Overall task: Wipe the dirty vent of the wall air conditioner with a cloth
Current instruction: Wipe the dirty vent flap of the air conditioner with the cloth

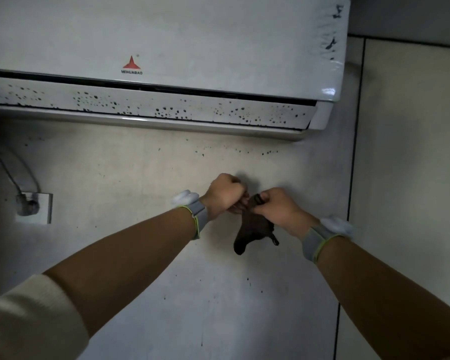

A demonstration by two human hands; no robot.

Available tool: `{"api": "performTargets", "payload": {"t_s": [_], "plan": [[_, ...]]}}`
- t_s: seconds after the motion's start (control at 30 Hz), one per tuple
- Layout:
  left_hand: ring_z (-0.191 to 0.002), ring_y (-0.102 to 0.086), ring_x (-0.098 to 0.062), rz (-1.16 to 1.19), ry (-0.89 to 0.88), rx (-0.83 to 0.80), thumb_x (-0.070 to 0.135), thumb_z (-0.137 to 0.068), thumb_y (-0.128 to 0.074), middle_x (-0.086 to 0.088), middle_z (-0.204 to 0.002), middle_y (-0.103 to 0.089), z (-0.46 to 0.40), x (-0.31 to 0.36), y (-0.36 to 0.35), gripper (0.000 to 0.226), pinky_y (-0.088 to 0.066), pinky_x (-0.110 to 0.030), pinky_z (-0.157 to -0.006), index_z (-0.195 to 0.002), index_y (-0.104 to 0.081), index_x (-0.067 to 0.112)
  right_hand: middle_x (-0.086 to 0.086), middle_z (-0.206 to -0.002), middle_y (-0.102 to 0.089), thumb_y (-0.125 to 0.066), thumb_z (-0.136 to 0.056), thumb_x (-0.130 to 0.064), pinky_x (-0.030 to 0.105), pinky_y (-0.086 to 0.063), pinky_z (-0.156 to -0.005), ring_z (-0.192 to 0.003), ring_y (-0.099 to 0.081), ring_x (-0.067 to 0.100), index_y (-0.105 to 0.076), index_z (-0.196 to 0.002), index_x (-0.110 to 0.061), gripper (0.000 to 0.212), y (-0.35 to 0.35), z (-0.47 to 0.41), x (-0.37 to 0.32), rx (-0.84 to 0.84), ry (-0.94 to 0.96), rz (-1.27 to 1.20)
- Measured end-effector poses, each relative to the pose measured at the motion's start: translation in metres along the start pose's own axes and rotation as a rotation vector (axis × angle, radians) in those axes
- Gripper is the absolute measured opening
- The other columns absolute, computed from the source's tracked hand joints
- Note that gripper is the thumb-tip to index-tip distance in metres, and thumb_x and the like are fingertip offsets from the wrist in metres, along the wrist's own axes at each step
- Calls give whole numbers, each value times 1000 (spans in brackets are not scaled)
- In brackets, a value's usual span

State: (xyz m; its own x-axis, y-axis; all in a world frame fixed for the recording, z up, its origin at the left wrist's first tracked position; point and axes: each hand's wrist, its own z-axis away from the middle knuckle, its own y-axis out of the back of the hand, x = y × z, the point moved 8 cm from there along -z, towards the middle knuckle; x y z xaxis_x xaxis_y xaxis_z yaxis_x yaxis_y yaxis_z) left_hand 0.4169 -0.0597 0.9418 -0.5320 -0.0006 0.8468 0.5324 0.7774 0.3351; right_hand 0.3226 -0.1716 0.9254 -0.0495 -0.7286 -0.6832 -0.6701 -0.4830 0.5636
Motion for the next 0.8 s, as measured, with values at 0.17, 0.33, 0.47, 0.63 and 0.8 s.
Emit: {"api": "performTargets", "payload": {"t_s": [0.17,0.33,0.47,0.63,0.8], "plan": [[-119,-56,-18,-127,30,-363,14,-89,-69,2,-120,-66,1,-19,-17,32,-42,-35,-95,-121,-69,19,15,-85,-68,-66,-92,2,34,-50,-76,-82,-65,26,-71,-88,-3,8,25,8,-11,-62,105,-81],[-123,-62,-28,68,71,-467,11,-90,-74,-1,-113,-75,1,-23,-23,21,-43,-53,-112,-109,-74,21,24,-104,-72,-63,-99,-9,52,-61,-84,-95,-71,39,-69,-104,-4,9,48,16,-17,-137,118,-105],[-96,-73,-35,247,63,-530,-1,-92,-63,-21,-110,-73,-2,-10,-23,23,-58,-51,-95,-111,-72,9,20,-102,-72,-61,-101,-15,55,-62,-81,-95,-72,37,-68,-104,-10,9,66,15,-20,-86,115,-107],[-91,-74,-34,307,15,-387,-1,-97,-65,-25,-113,-72,-13,18,-7,27,-61,-52,-88,-124,-62,3,16,-111,-76,-68,-97,-17,45,-63,-78,-100,-75,32,-73,-112,-13,16,68,15,-13,-201,17,-453],[-76,-77,-31,311,-33,-433,3,-101,-61,-17,-95,-75,-6,50,0,13,-65,-45,-67,-103,-65,15,15,-114,-76,-69,-94,-6,44,-62,-79,-103,-74,32,-69,-126,-9,32,70,16,-20,-238,67,-508]]}}
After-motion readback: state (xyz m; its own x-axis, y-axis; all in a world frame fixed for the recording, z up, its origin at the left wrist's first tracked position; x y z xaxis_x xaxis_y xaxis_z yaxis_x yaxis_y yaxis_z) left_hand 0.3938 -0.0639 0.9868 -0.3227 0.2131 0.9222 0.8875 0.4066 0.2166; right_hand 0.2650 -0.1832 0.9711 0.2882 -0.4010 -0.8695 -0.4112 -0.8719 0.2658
